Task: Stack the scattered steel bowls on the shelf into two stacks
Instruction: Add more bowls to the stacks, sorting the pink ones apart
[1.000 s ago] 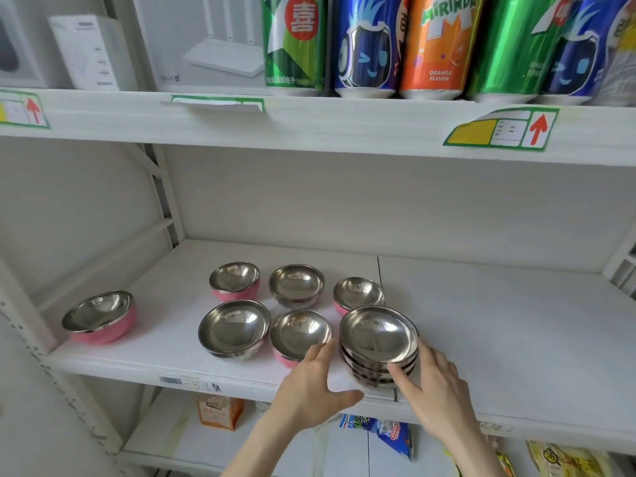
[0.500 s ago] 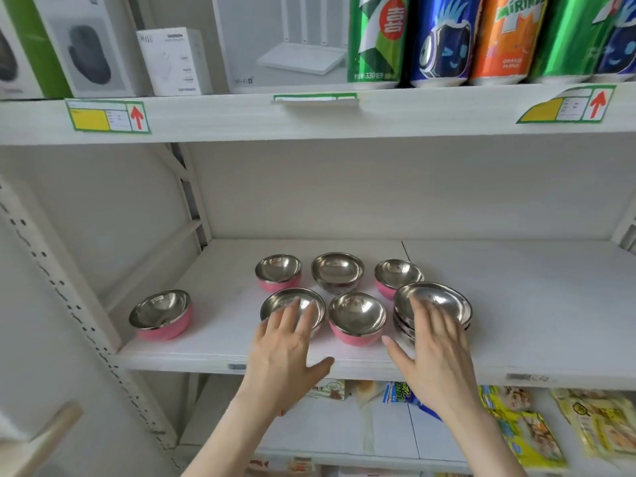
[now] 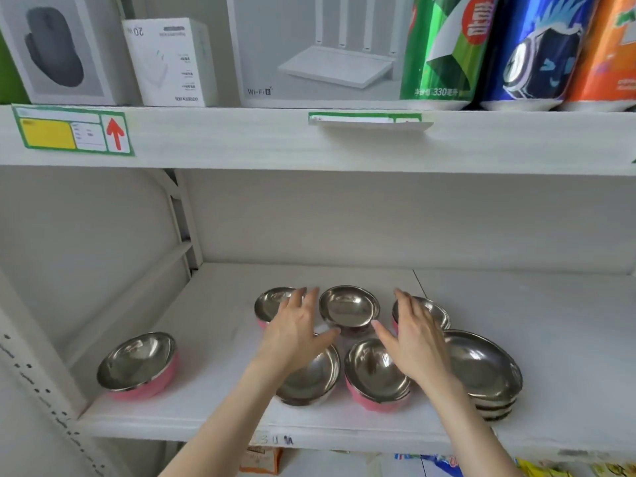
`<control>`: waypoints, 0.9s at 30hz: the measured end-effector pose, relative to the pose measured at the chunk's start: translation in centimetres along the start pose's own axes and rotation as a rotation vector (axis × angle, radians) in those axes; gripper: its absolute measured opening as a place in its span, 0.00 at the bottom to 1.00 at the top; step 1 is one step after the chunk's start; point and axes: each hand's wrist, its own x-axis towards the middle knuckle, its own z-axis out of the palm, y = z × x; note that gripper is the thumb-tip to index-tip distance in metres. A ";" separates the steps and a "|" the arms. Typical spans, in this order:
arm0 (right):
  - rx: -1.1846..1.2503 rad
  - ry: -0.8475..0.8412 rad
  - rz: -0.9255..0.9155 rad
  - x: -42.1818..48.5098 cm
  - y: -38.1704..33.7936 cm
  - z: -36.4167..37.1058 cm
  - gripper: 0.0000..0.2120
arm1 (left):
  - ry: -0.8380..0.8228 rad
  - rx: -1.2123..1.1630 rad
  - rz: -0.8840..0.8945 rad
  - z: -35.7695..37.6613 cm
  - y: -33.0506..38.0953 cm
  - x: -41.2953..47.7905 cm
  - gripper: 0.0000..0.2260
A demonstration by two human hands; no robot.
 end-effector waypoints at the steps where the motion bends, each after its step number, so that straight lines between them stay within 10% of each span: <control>1: 0.005 -0.021 0.005 1.0 -0.1 0.6 0.35 | -0.013 -0.026 -0.005 0.4 -0.4 1.0 0.38; 27: 0.310 -0.459 0.397 11.4 1.6 10.9 0.32 | -0.437 -0.459 -0.259 9.8 -4.7 15.2 0.30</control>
